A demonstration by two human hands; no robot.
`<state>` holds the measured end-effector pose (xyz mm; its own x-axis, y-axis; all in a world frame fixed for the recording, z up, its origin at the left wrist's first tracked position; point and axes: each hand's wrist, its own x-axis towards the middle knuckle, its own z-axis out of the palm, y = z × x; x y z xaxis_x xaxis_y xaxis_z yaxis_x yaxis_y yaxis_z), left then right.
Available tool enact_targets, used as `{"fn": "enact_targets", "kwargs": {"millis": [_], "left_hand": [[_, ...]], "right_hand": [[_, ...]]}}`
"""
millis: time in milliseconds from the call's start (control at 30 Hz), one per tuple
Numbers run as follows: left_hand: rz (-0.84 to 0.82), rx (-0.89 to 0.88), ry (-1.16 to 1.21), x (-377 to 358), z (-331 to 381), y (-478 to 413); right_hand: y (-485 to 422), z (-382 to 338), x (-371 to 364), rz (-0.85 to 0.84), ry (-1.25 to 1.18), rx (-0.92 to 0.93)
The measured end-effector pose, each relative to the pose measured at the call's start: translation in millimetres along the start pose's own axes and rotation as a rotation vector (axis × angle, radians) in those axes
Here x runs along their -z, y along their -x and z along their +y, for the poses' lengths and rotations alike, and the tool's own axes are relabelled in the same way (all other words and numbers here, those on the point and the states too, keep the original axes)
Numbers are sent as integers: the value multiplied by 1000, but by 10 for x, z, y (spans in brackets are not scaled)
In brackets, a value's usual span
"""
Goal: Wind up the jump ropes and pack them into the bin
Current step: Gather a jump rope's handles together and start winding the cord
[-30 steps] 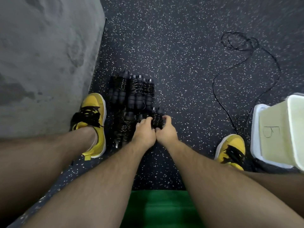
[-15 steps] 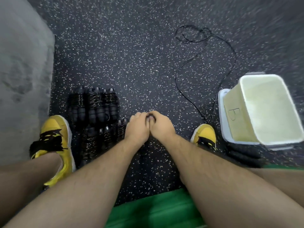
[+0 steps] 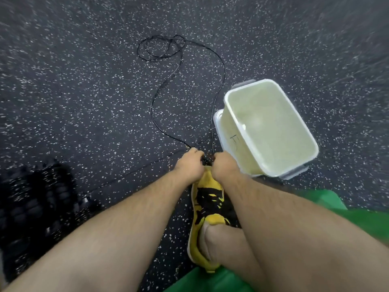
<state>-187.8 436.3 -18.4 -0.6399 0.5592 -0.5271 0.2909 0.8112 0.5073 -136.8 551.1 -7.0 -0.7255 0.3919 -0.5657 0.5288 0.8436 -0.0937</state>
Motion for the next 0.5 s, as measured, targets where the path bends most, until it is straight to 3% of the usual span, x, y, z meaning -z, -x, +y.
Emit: {"fn": "enact_targets", "kwargs": {"millis": [200, 500], "left_hand": [[-69, -8, 9, -207, 150, -248], [-50, -91, 80, -237, 228, -257]], "right_hand": [[-271, 187, -250, 12, -74, -127], [-299, 214, -158, -42, -39, -83]]}}
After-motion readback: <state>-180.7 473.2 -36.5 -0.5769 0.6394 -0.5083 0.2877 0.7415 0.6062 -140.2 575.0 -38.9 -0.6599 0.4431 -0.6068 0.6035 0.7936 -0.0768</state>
